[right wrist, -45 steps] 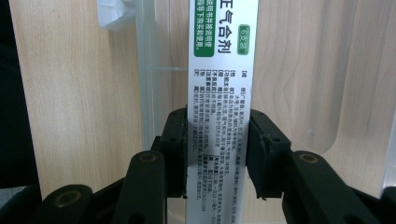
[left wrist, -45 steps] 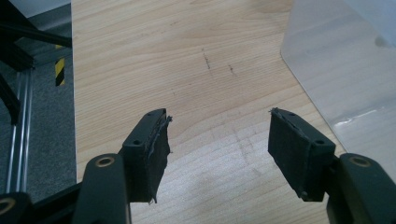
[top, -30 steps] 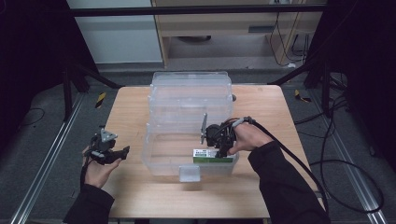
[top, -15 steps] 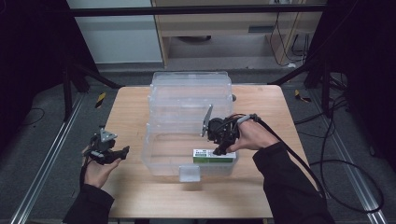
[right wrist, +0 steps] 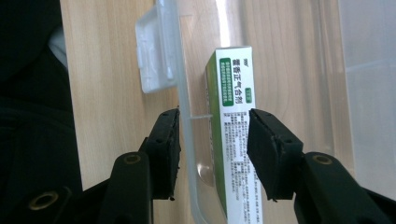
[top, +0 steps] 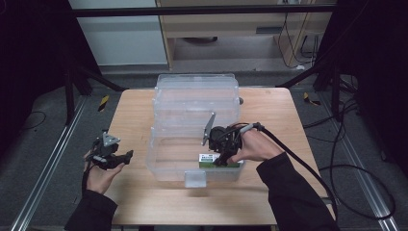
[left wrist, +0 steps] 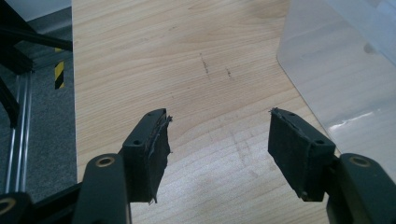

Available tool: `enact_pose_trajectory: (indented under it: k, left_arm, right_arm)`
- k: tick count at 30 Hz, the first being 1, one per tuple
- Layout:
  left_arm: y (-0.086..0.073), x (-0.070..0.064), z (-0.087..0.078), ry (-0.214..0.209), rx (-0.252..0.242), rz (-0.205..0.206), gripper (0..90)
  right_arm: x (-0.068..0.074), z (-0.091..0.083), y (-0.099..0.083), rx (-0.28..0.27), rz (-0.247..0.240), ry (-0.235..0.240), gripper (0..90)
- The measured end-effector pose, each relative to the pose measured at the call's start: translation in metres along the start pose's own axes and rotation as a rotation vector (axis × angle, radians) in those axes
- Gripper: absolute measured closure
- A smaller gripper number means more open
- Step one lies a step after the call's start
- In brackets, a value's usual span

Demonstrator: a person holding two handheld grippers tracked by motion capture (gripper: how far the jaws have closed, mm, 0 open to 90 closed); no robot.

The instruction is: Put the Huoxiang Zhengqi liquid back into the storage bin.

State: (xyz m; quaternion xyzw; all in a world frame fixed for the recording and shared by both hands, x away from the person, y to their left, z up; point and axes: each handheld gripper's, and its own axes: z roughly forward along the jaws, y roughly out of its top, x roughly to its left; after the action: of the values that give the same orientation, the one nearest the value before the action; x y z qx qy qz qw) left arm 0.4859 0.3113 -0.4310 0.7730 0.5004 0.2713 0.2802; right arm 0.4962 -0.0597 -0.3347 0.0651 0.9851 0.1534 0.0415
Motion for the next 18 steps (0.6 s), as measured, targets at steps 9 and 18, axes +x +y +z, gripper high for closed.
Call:
enact_pose_trajectory:
  k: [9,18]
  left_arm:
    - [0.001,0.000,-0.001,0.001,-0.005,0.000,37.6]
    - [0.001,0.000,-0.002,0.001,-0.006,0.000,37.5]
  right_arm:
    - [0.008,0.008,0.002,-0.016,-0.003,0.015,52.7]
    - [0.012,0.020,0.007,-0.023,-0.013,0.032,54.5]
